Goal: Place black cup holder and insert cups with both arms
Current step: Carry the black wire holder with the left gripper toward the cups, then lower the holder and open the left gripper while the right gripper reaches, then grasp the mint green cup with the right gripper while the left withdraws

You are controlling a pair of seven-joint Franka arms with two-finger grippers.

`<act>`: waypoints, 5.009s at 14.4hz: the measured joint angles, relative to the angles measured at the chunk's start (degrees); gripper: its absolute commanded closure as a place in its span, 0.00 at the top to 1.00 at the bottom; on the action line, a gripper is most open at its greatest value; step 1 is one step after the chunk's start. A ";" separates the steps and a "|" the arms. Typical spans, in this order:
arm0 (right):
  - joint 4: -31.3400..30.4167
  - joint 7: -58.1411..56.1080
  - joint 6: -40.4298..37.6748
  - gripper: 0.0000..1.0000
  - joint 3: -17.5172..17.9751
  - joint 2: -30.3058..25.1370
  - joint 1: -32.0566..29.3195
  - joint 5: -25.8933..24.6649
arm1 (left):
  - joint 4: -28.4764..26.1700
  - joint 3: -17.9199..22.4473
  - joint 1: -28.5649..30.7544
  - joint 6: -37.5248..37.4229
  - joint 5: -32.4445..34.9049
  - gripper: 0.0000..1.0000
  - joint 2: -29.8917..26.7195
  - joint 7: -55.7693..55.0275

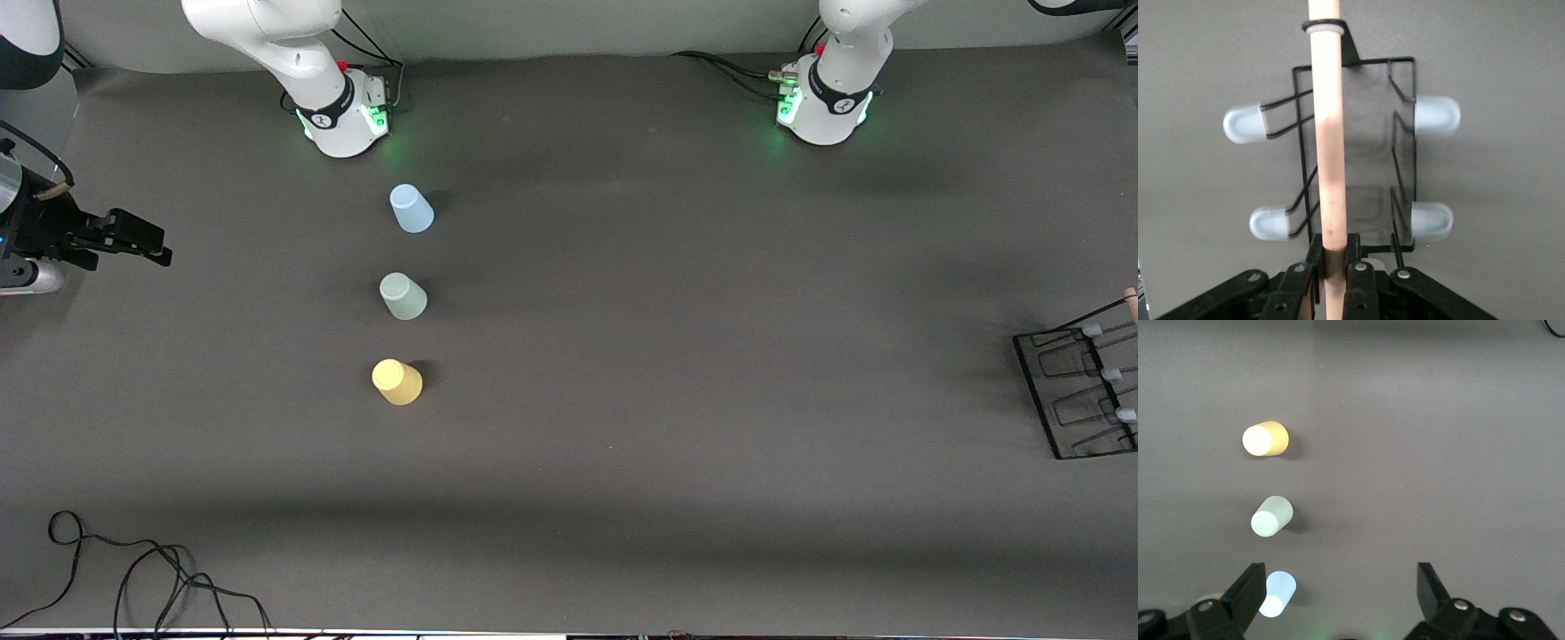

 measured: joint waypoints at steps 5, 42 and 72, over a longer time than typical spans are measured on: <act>0.00 0.00 0.00 1.00 -0.07 0.00 -0.01 0.00 | 1.57 -1.10 -4.68 -11.13 -1.91 0.00 -3.81 -4.22; -16.61 20.51 10.42 1.00 -0.17 0.06 11.08 5.07 | -5.30 -2.91 -66.56 2.37 -12.62 0.14 -2.94 -60.67; -47.74 29.04 59.65 0.00 -0.14 11.38 23.17 5.08 | 2.33 -0.45 -32.02 -30.22 -2.42 1.00 -22.19 -19.74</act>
